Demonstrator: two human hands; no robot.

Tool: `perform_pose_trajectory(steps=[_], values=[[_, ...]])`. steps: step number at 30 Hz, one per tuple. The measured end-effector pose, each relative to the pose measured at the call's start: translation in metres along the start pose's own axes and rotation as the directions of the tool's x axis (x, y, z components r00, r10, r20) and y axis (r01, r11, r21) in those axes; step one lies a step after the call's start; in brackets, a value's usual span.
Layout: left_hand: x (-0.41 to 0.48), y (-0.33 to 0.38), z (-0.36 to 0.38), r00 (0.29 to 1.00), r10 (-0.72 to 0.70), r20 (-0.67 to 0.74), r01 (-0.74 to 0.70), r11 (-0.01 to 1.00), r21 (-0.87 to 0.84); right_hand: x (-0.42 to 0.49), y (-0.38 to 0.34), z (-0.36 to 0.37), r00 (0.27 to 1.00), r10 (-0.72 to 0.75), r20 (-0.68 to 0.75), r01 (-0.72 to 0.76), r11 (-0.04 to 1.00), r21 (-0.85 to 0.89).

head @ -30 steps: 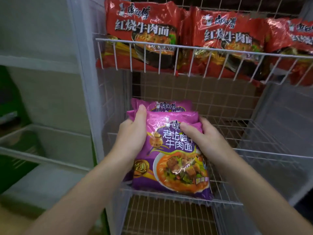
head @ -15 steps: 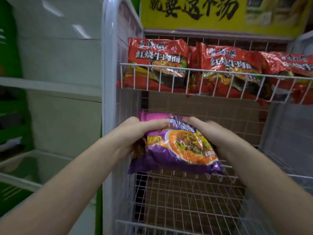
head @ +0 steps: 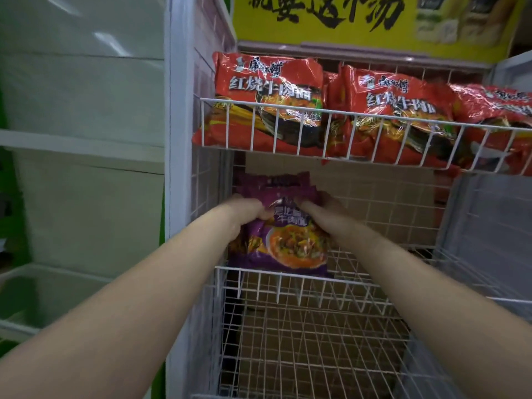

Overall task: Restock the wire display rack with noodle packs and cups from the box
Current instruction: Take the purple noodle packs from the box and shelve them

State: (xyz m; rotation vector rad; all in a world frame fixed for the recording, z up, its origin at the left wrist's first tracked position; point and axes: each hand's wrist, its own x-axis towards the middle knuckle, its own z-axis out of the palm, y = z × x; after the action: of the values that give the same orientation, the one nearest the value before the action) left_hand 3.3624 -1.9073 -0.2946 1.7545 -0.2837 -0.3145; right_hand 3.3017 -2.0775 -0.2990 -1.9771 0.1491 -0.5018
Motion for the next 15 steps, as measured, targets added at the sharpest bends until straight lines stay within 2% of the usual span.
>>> perform_pose_trajectory(steps=[3, 4, 5, 8, 11, 15], values=[[0.022, -0.013, -0.004, 0.999, -0.039, -0.026, 0.04, 0.997, 0.066, -0.005, 0.001, 0.002, 0.946, 0.113, 0.305, -0.088, 0.992, -0.093], [0.029, -0.015, -0.005, 0.999, -0.041, -0.019, 0.043, 0.995, 0.087, -0.005, 0.001, 0.001, 0.925, 0.126, 0.359, -0.087, 0.989, -0.122], [0.034, -0.016, -0.005, 0.999, -0.039, -0.034, 0.043, 0.994, 0.104, -0.002, 0.003, 0.002, 0.923, 0.098, 0.372, -0.056, 0.991, -0.123], [0.053, -0.012, -0.007, 0.995, 0.017, -0.098, -0.006, 0.994, 0.11, 0.019, 0.004, 0.006, 0.955, -0.053, 0.291, 0.083, 0.992, -0.093], [0.067, -0.011, -0.012, 0.98, 0.086, -0.179, -0.068, 0.993, 0.1, 0.045, 0.009, 0.021, 0.968, -0.113, 0.224, 0.134, 0.988, -0.078], [0.068, -0.022, -0.005, 0.888, 0.245, -0.389, -0.207, 0.969, 0.138, 0.07, 0.027, 0.034, 0.964, -0.124, 0.236, 0.164, 0.973, -0.159]])
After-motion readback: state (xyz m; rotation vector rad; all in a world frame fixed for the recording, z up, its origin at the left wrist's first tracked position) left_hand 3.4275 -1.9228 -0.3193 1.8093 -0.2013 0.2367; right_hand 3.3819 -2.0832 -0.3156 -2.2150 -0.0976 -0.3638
